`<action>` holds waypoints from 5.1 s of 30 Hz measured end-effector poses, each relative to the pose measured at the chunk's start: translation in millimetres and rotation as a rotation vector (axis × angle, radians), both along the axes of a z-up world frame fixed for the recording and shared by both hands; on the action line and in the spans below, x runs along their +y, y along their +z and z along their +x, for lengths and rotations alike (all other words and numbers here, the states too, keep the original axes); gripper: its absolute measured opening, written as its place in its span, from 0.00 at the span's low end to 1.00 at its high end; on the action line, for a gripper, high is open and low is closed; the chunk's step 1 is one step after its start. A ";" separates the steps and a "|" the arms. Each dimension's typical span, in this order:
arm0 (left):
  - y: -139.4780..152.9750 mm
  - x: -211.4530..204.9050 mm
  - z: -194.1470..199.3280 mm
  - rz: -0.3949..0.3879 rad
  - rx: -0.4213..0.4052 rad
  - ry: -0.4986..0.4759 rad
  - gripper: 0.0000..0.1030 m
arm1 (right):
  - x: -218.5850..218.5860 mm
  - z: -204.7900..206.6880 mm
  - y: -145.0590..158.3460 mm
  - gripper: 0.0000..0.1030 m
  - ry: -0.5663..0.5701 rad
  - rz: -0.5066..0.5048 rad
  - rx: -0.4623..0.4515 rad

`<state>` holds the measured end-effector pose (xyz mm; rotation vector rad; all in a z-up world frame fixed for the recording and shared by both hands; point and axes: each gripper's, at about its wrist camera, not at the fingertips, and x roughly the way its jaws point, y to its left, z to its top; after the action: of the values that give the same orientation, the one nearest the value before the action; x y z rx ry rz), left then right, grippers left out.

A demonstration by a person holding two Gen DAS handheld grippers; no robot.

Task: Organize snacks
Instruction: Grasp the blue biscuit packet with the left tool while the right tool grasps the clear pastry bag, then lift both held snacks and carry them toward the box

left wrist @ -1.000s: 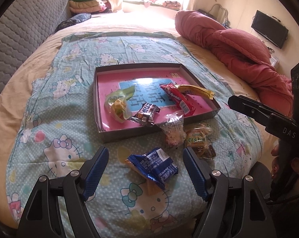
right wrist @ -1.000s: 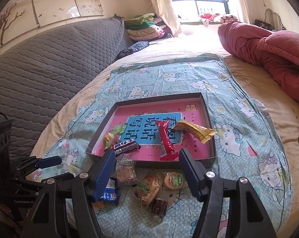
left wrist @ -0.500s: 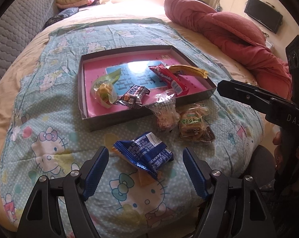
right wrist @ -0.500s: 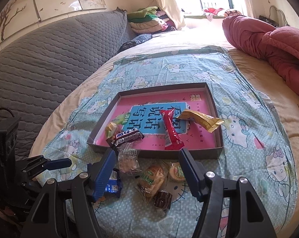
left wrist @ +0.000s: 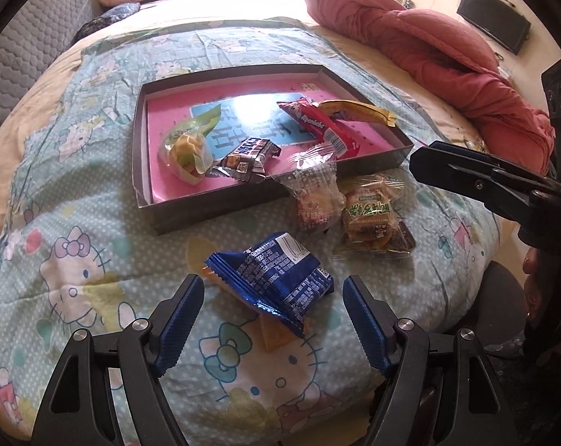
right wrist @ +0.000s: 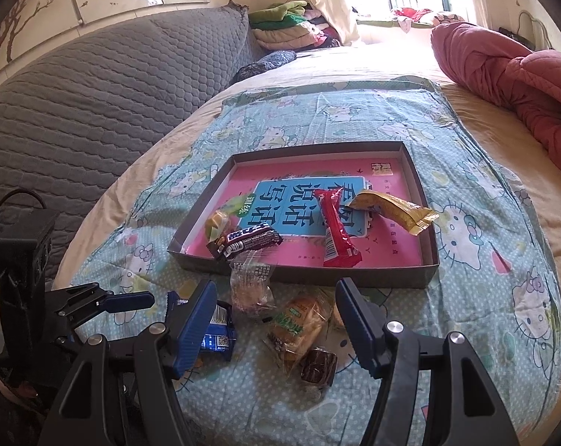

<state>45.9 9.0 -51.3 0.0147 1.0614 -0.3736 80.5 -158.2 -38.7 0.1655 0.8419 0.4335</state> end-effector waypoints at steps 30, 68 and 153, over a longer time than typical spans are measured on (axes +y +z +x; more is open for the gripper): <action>-26.0 -6.6 19.5 0.022 0.020 -0.082 0.76 | 55.3 33.1 -38.4 0.64 0.125 -0.087 0.093; -35.5 -28.4 47.1 0.011 -0.008 -0.191 0.68 | -3.0 35.7 -27.5 0.35 0.028 0.204 0.114; 19.0 44.5 49.3 -0.124 -0.146 0.110 0.56 | -39.5 34.9 -10.6 0.35 -0.072 0.261 0.044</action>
<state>95.1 53.5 -32.3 -0.1242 0.8890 -0.3332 115.4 -197.7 -49.3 0.4466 0.8180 0.4722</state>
